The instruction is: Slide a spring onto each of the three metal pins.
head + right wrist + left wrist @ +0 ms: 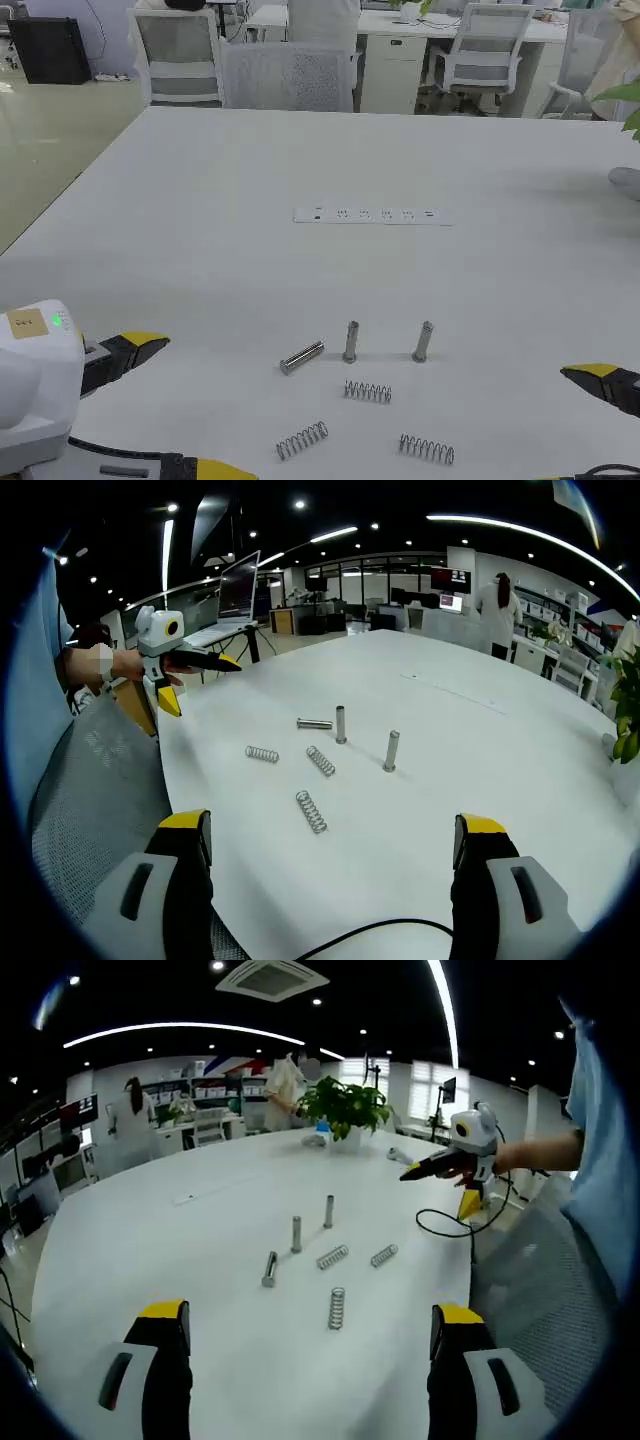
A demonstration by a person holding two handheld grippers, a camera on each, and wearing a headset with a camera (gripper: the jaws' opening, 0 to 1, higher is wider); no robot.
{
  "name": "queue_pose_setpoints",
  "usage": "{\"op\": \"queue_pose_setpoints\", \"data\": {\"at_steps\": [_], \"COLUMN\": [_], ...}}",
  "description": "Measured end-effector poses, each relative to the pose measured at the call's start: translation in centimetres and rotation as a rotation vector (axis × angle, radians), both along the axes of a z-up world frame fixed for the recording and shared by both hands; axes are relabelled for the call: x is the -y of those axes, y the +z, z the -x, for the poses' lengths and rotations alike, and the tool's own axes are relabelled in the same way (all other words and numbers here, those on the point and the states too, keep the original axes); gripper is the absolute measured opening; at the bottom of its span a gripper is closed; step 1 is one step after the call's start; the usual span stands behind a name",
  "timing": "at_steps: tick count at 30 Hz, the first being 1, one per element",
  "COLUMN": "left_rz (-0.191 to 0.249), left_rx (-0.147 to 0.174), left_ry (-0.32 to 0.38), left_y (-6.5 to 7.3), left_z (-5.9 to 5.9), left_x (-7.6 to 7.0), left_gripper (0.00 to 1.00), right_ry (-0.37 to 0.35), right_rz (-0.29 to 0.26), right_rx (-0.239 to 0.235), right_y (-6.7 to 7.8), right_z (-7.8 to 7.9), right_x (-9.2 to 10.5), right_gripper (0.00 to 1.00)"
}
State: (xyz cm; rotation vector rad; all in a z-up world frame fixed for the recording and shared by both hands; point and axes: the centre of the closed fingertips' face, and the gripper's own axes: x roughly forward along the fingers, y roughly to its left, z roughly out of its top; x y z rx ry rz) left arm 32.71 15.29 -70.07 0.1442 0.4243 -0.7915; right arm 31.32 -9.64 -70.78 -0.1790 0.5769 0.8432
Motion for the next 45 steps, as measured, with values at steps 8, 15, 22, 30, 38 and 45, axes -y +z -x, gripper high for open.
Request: {"op": "queue_pose_setpoints", "data": {"at_steps": [8, 15, 22, 30, 38, 45], "left_rz": [-0.004, 0.005, 0.001, 0.015, 0.004, -0.007], "left_rx": [0.003, 0.001, 0.002, -0.009, -0.017, -0.018], "left_ry": [-0.016, -0.03, -0.037, -0.028, -0.03, -0.03], "left_y": [0.3, 0.3, 0.2, -0.1, -0.6, -0.6], "left_z": [0.0, 0.2, 0.5, 0.7, 0.7, 0.5], "left_x": [0.3, 0.9, 0.9, 0.7, 0.7, 0.4], "left_gripper": [0.98, 0.98, 0.98, 0.98, 0.98, 0.98], "right_ry": [-0.002, 0.017, 0.011, -0.001, -0.002, 0.01], "right_rz": [-0.007, 0.003, -0.004, -0.01, -0.003, 0.016], "right_rx": [0.01, 0.031, 0.033, 0.024, 0.023, 0.015], "right_y": [0.0, 0.1, -0.2, -0.6, -0.7, -1.0], "right_z": [0.0, 0.2, 0.6, 0.8, 0.6, 0.5], "right_x": [-0.5, -1.2, -1.5, -1.4, -1.2, -0.8], "right_gripper": [1.0, 1.0, 1.0, 1.0, 1.0, 1.0]}}
